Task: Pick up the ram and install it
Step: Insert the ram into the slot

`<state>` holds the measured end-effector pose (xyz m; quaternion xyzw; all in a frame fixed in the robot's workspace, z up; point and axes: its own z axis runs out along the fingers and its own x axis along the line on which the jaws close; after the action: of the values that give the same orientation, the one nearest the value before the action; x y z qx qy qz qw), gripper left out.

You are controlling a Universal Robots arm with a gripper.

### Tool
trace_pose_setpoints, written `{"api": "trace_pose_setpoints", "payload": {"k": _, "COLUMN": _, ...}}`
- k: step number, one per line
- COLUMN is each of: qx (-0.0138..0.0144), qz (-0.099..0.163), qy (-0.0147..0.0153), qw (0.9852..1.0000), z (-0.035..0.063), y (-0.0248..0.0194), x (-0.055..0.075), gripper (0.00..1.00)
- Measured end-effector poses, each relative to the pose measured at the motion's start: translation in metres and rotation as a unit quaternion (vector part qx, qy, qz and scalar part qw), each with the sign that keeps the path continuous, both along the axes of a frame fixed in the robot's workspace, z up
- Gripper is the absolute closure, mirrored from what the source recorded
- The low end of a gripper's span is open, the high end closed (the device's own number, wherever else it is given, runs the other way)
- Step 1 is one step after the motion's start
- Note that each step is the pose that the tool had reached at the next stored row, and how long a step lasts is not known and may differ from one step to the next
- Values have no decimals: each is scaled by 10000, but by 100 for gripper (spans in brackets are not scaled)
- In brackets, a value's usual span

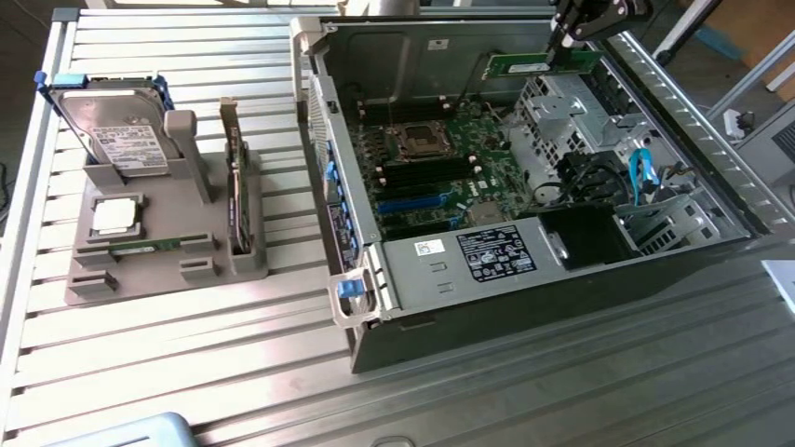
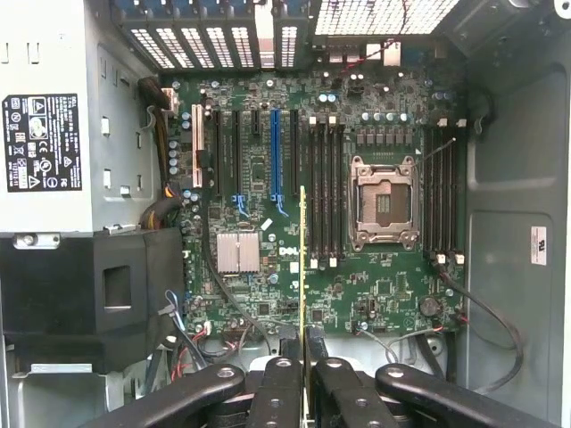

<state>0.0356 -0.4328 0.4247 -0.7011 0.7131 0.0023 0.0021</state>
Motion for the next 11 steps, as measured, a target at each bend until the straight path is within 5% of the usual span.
{"api": "trace_pose_setpoints", "payload": {"k": 4, "qx": 1, "qz": -3, "qy": 0, "qw": 10000, "z": -5, "y": 0, "x": -1, "gripper": 87}}
{"api": "trace_pose_setpoints", "payload": {"k": 11, "qx": -2, "qz": -65, "qy": 0, "qw": 10000, "z": -198, "y": 29, "x": -83, "gripper": 87}}
